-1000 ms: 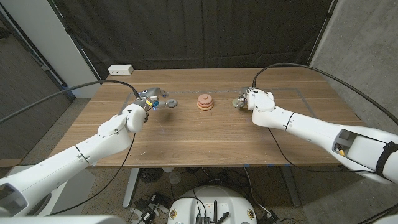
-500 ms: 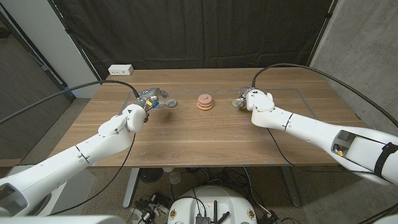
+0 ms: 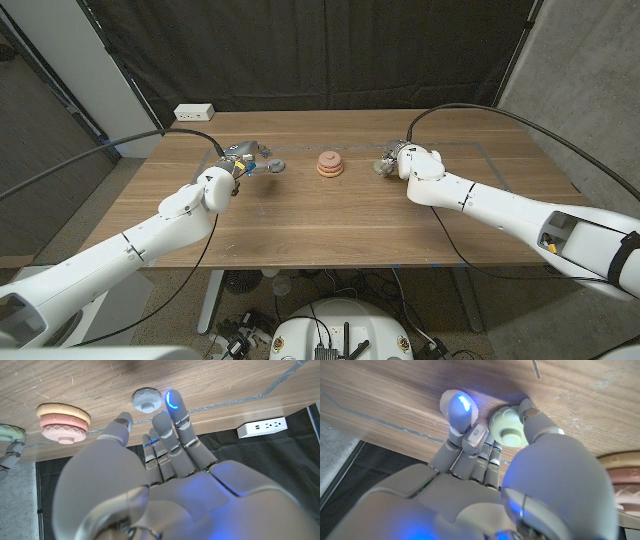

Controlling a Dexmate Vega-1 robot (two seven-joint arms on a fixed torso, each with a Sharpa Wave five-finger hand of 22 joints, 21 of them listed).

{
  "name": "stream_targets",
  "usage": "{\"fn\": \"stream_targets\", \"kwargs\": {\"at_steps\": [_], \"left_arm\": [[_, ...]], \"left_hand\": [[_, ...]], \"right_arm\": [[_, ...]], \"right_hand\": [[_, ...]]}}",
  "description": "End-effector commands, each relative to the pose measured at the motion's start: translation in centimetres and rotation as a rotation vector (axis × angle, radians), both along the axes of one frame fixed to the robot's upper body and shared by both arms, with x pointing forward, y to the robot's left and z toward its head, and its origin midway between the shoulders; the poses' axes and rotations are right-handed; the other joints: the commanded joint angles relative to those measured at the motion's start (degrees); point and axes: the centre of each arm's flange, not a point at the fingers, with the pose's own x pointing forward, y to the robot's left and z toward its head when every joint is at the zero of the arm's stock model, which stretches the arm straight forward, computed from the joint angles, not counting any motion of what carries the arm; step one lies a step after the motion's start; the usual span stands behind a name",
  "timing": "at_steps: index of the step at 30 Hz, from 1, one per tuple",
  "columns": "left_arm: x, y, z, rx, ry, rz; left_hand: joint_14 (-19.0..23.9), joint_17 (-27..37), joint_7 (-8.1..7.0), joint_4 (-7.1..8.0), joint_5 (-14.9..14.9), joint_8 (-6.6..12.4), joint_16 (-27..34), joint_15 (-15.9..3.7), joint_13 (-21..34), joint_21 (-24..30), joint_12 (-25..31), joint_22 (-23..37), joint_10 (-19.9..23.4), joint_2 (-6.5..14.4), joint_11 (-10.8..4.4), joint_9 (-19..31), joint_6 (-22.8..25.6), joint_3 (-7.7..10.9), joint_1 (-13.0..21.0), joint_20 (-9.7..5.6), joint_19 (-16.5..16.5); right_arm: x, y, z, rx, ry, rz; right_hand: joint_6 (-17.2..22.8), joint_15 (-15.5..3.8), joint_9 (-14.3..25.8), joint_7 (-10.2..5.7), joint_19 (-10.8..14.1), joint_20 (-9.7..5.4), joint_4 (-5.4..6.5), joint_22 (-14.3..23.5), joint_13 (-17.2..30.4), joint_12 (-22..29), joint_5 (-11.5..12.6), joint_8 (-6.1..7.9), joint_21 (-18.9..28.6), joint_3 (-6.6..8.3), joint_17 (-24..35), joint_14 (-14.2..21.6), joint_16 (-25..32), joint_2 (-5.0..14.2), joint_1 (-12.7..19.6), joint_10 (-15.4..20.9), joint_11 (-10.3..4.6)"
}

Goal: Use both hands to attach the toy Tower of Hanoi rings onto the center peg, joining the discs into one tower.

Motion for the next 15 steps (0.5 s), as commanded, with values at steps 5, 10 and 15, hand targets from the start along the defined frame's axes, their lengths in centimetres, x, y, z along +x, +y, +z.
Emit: {"fn": "stream_targets", "kwargs": {"at_steps": [5,10,15], "left_arm": [[-0.1,0.1,0.2,0.000,-0.005,0.000],[-0.2,0.1,0.2,0.003,-0.005,0.001],[-0.3,0.1,0.3,0.006,-0.005,0.001]], "left_hand": [[0.1,0.0,-0.07,0.09,0.3,0.18,-0.1,-0.95,0.2,0.3,0.0,0.1,0.6,0.3,-0.24,0.3,0.6,0.37,-0.2,-5.87,-0.2],[0.1,-0.1,-0.12,0.07,0.3,0.14,-0.2,-0.95,0.3,0.4,0.0,0.1,0.6,0.2,-0.17,0.3,0.7,0.44,-0.2,-5.90,-0.2],[-0.1,-0.4,-0.17,0.06,0.3,0.12,-0.4,-0.95,0.4,0.4,0.0,0.1,0.7,0.2,-0.26,0.3,0.8,0.57,-0.2,-5.92,-0.2]], "right_arm": [[-0.8,-0.1,0.8,0.004,-0.019,0.016],[-1.0,-0.1,1.2,0.000,-0.021,0.013],[-1.4,-0.2,1.7,-0.004,-0.034,0.018]], "right_hand": [[7.5,-1.64,0.1,-4.12,0.9,-1.27,0.07,0.4,1.2,0.1,0.4,3.07,-0.1,0.58,0.1,1.1,0.4,2.32,1.0,11.4,-5.49],[7.7,-1.63,0.1,-4.01,1.1,-1.27,0.13,0.5,1.4,-0.1,0.4,3.12,-0.1,0.65,0.1,1.4,0.4,2.56,1.0,11.4,-5.49],[7.7,-1.63,0.1,-3.91,1.2,-1.27,0.16,0.6,1.5,-0.2,0.5,3.13,-0.1,0.71,0.1,1.6,0.4,2.74,1.0,11.5,-5.49]]}}
